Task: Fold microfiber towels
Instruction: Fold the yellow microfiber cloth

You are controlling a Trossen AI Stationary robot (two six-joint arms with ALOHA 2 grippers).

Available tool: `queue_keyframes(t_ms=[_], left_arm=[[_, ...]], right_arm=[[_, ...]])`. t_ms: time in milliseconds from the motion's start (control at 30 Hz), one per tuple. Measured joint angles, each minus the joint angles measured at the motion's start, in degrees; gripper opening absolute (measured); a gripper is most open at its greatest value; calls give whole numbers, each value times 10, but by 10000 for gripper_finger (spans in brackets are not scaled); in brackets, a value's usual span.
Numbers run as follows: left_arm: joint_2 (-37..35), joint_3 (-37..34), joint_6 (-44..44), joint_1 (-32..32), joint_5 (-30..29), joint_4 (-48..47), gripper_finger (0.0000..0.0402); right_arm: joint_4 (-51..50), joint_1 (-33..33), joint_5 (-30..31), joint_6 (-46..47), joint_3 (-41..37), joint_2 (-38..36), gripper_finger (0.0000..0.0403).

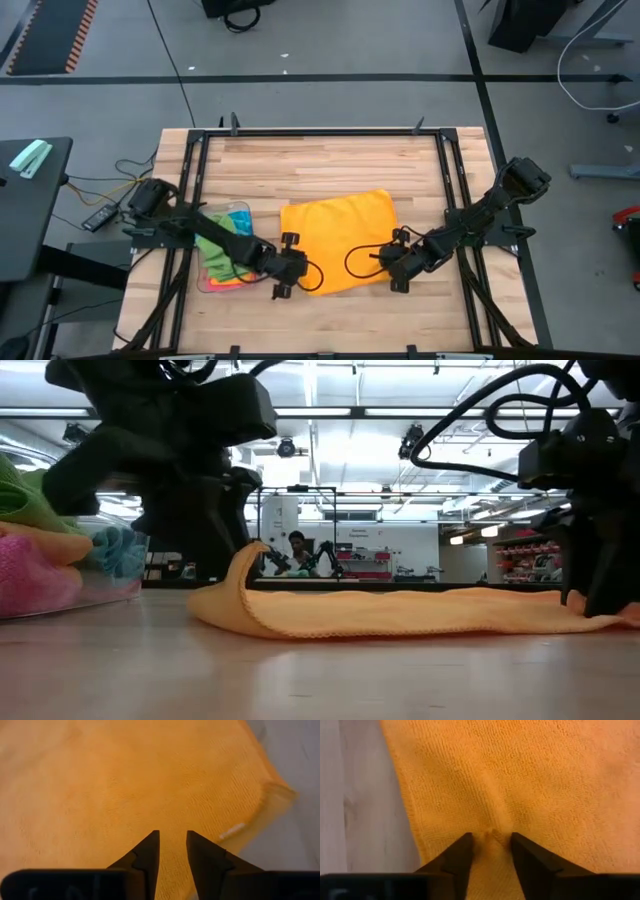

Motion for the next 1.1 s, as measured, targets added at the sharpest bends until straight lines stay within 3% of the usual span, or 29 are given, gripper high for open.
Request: queue_keyframes(t_ms=[233,400,567,933,1100], left_arm=[[0,0,17,-13,-1,-3,92],[0,0,17,-12,-2,-7,82],[0,0,8,-13,-2,-7,78],[0,0,-27,-12,-2,10,77],[0,0,-66,-12,-3,16,73]], right_arm=[[-1,0,0,4,0,0,65],[-1,0,-18,5,0,-1,46],[0,0,-29,19,1,-1,67],[2,0,-92,40,11,-3,167],[-23,6,-109,34,39,-7,174]])
